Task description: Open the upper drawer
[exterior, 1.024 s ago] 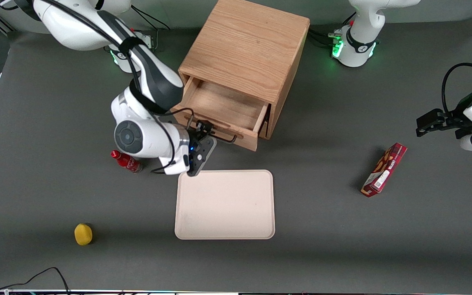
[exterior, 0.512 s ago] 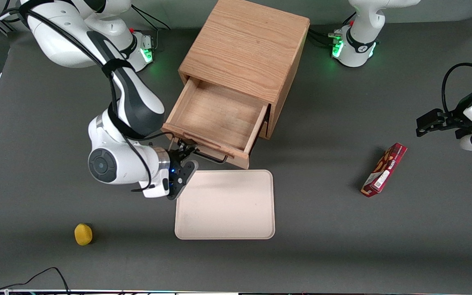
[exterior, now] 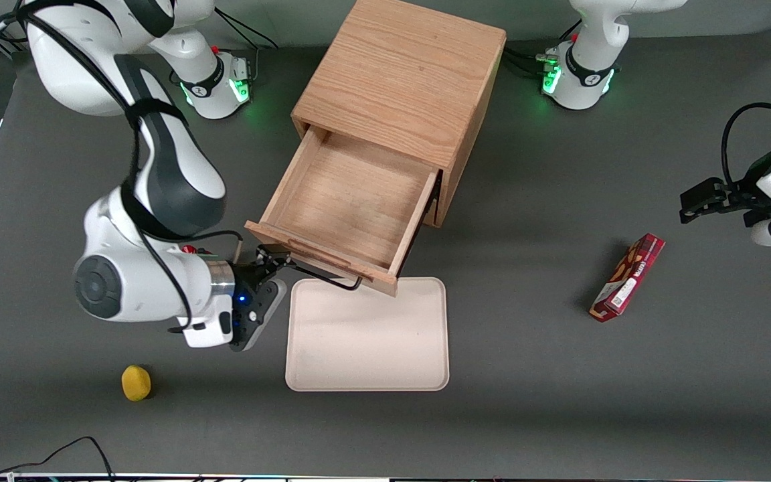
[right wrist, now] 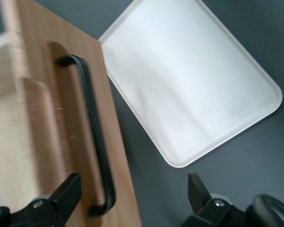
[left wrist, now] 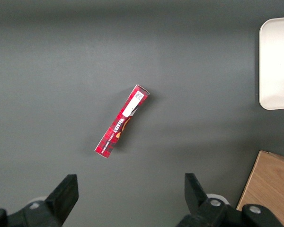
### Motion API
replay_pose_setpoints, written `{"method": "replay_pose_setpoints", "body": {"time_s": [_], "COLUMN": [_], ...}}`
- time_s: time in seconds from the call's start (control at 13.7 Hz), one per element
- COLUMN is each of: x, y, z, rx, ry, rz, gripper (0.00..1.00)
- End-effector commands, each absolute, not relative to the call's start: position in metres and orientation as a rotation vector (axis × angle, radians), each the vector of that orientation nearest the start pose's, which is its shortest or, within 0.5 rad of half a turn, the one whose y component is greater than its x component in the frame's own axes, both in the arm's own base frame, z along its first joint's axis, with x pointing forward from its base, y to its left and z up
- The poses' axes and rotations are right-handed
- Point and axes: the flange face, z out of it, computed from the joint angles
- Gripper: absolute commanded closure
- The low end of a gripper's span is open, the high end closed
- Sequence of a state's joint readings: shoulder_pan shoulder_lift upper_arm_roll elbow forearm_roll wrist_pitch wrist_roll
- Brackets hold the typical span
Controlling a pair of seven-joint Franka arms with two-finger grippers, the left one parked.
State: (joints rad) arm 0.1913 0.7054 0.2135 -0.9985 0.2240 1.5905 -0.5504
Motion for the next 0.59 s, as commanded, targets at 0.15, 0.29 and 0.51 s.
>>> {"method": "replay_pose_setpoints", "body": {"time_s": [0.15,0.29,0.51], "x": [0.636,0.614,0.594], "y": [0.235,0.227,0.196], "z": [0.606,0.641,0.673], "rx": [-2.763,-2.912,-3.046], "ry": [-0.961,-0.425,-0.041], "rz": [-0.044,0.013,-0.040], "gripper": [0.00,0.00,0.00]}}
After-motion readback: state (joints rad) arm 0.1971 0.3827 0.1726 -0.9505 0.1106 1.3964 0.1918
